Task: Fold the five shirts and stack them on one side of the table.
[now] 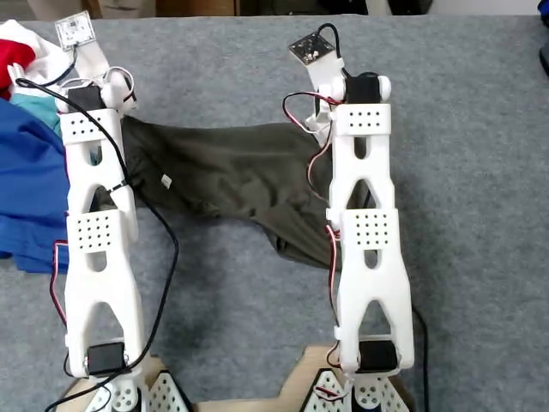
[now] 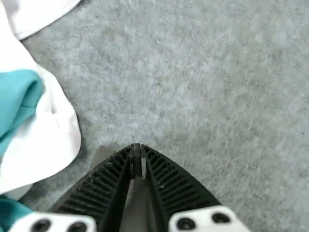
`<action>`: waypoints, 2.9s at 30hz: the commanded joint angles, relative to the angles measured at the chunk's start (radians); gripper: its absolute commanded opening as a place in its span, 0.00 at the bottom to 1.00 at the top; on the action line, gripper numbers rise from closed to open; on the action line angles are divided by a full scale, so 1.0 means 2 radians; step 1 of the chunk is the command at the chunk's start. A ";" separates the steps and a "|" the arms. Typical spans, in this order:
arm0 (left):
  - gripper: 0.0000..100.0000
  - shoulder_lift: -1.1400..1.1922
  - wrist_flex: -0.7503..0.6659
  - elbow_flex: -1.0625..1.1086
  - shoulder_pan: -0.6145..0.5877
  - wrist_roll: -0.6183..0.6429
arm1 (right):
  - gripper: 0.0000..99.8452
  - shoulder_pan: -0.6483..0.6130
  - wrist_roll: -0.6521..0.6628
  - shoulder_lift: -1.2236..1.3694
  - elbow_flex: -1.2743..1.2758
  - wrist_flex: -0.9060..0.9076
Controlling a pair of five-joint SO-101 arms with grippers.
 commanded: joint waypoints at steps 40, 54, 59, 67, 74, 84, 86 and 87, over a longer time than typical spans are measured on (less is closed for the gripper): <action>0.18 -0.324 0.237 0.425 0.011 -0.054 | 0.01 -0.002 0.007 0.012 -0.007 -0.010; 0.18 -0.244 0.173 0.384 0.013 0.030 | 0.01 -0.002 0.007 0.013 -0.007 -0.009; 0.18 -0.242 0.173 0.354 0.010 0.065 | 0.01 -0.002 0.007 0.013 -0.007 -0.009; 0.03 -0.234 0.172 0.357 0.013 0.063 | 0.01 -0.002 0.007 0.013 -0.007 -0.010; 0.02 -0.212 0.185 0.352 0.010 0.064 | 0.01 -0.003 0.007 0.013 -0.007 -0.013; 0.07 -0.215 0.222 0.273 0.014 0.064 | 0.01 -0.003 0.007 0.013 -0.007 -0.013; 0.15 -0.214 0.226 0.253 0.014 0.067 | 0.01 -0.003 0.007 0.013 -0.007 -0.013; 0.18 -0.211 0.226 0.243 0.013 0.067 | 0.01 -0.003 0.007 0.014 -0.007 -0.013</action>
